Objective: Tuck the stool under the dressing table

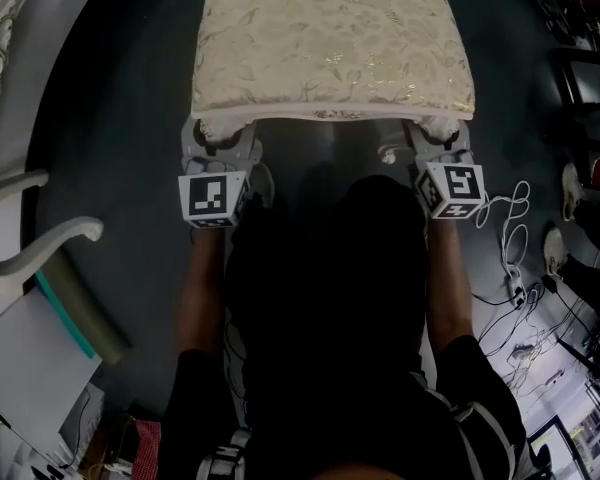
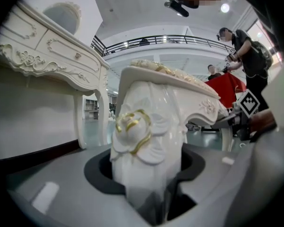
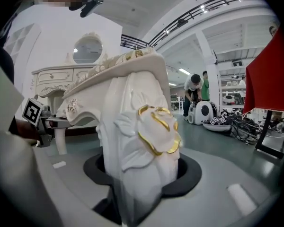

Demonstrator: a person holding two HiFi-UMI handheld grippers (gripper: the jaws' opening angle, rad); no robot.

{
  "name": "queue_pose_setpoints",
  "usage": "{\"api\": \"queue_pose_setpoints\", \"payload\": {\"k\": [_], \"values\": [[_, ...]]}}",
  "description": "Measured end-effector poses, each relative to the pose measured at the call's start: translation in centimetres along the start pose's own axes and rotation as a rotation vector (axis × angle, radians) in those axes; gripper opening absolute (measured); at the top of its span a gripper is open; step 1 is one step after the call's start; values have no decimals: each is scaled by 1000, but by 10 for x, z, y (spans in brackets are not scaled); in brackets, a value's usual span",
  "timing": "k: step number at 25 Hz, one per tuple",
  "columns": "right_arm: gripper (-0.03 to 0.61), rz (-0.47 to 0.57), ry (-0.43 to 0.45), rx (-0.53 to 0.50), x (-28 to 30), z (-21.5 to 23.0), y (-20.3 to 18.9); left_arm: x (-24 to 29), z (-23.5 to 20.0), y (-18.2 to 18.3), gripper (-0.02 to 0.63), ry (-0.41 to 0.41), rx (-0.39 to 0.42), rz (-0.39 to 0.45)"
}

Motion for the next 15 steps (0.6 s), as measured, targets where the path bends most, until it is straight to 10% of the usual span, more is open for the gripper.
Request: {"api": "queue_pose_setpoints", "payload": {"k": [15], "values": [[237,31,110,-53,13,-42,36,-50,-32,19,258,129,-23,-16]]}}
Point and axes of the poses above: the fingertips, and each gripper's own axes: x forward along the fingers, z to its right, y out of its top, the point moved 4 cm from there along -x, backward along the fingers, and after that the axes turned 5 degrees about x, right-handed, at the moved point
